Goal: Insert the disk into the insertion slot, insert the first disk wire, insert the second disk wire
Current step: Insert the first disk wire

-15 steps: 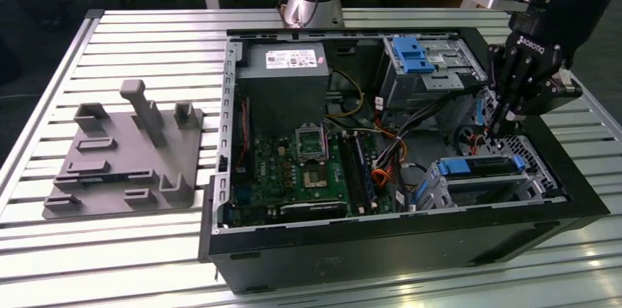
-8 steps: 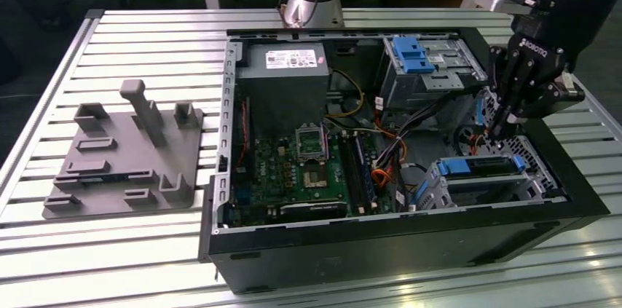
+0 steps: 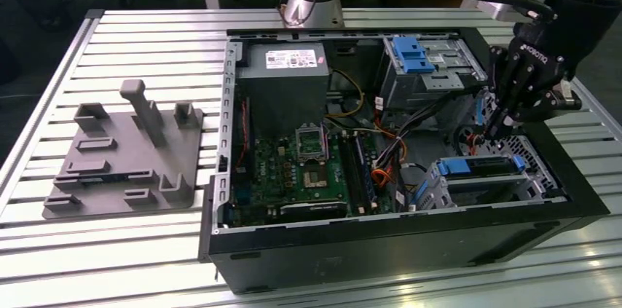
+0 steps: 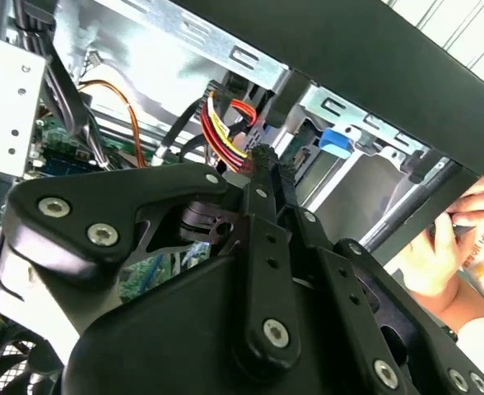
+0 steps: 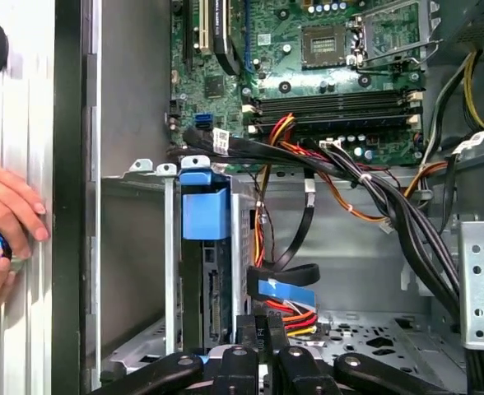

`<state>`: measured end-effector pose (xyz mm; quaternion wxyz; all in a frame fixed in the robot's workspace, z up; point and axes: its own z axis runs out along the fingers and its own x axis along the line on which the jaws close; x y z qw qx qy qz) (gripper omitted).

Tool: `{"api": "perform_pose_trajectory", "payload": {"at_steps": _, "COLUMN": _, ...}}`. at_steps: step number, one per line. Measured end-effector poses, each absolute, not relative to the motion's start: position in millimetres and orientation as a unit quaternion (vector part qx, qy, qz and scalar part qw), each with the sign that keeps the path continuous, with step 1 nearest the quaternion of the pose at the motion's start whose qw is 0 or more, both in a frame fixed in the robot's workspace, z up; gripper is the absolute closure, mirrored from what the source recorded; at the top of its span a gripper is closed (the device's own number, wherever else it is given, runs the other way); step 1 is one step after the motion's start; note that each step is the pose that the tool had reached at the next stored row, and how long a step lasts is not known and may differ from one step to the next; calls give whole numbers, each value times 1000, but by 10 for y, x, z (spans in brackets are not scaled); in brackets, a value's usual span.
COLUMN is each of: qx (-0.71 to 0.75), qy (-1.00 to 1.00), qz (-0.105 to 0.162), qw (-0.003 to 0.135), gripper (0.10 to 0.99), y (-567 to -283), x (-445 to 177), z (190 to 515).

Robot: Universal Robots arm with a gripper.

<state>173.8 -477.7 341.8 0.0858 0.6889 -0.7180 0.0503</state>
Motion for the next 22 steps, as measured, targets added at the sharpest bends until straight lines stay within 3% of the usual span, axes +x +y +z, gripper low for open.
{"api": "perform_pose_trajectory", "payload": {"at_steps": 6, "qx": 690, "qy": -718, "qz": 41, "qw": 77, "gripper": 922, "y": -4849, "x": 1730, "z": 3422}}
{"api": "perform_pose_trajectory", "payload": {"at_steps": 22, "qx": 712, "qy": -697, "qz": 45, "qw": 77, "gripper": 922, "y": -4869, "x": 1729, "z": 3440}}
